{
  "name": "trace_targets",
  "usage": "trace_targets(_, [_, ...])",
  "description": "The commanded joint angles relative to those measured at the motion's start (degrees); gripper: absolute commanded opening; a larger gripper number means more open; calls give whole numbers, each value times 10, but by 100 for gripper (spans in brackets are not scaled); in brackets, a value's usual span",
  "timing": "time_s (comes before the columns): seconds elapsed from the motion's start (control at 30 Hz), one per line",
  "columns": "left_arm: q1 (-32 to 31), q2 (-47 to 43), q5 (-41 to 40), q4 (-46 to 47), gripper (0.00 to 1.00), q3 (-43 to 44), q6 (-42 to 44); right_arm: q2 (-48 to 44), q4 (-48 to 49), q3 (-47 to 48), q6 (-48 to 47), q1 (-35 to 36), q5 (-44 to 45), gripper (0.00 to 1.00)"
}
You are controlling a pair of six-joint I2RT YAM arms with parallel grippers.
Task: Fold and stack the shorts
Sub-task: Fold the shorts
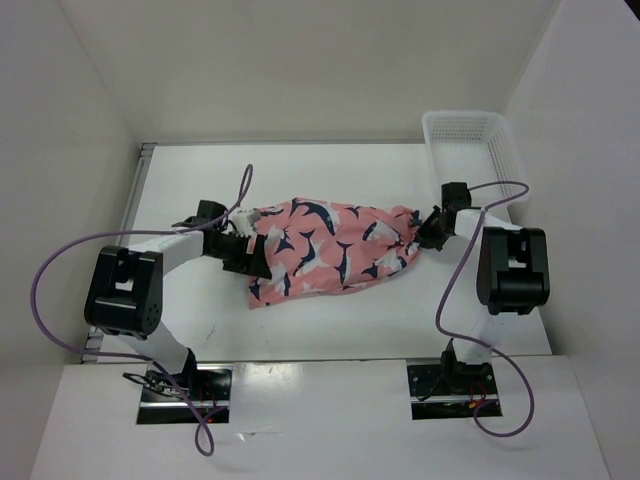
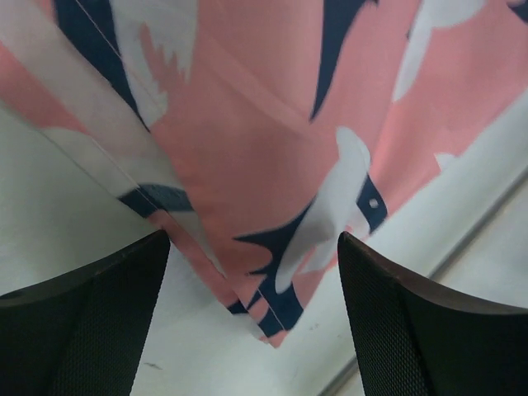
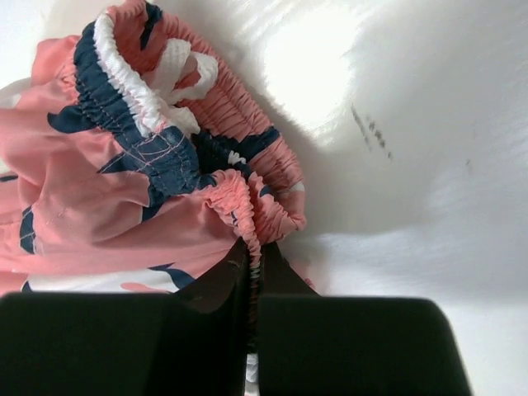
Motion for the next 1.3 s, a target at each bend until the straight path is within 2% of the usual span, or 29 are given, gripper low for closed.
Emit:
trace_targets(0.0, [-2,8,-19,24,89,45,14,-34,11,-14,16,11,-34,0])
trace_targets(0.13, [15,22,-25,19,89,110,14,-117,-9,-38,70,82,-34,0])
trace_targets(0.2, [21,38,-25,7,89,135,14,-153,-9,-59,119,152,-39,0])
trace_targets(0.23, [21,38,-19,7,91,152,14,-161,-9,-71,136,175,-39,11])
trace_targets(0.3, [21,44,-19,7,91,157,14,-173,-3,-71,157,236,-34,45])
trace_targets(0.33, [21,44,-19,7,91,165,14,-173,-17,-71,157,247,-25,79])
trace_targets(0.4, [21,31,-19,7,91,165,14,-195,-34,-71,147,252,-3,93])
trace_targets(0.47, [26,25,-19,1,91,165,14,-212,-51,-71,131,252,39,98])
trace_targets(0.53, [26,25,-12,1,91,158,14,-217,-57,-71,100,236,47,96])
trace_targets(0.57, [26,25,-12,1,91,158,14,-211,-50,-71,89,235,37,89])
trace_targets(0.73, [26,9,-12,-9,91,128,14,-115,-19,-42,12,228,-32,89])
trace_targets(0.97, [26,-2,-12,-25,91,123,14,-61,10,-29,-52,228,-38,88])
trace_targets(1.27, [31,-7,-12,-25,91,123,14,-22,65,-36,-44,251,-68,46])
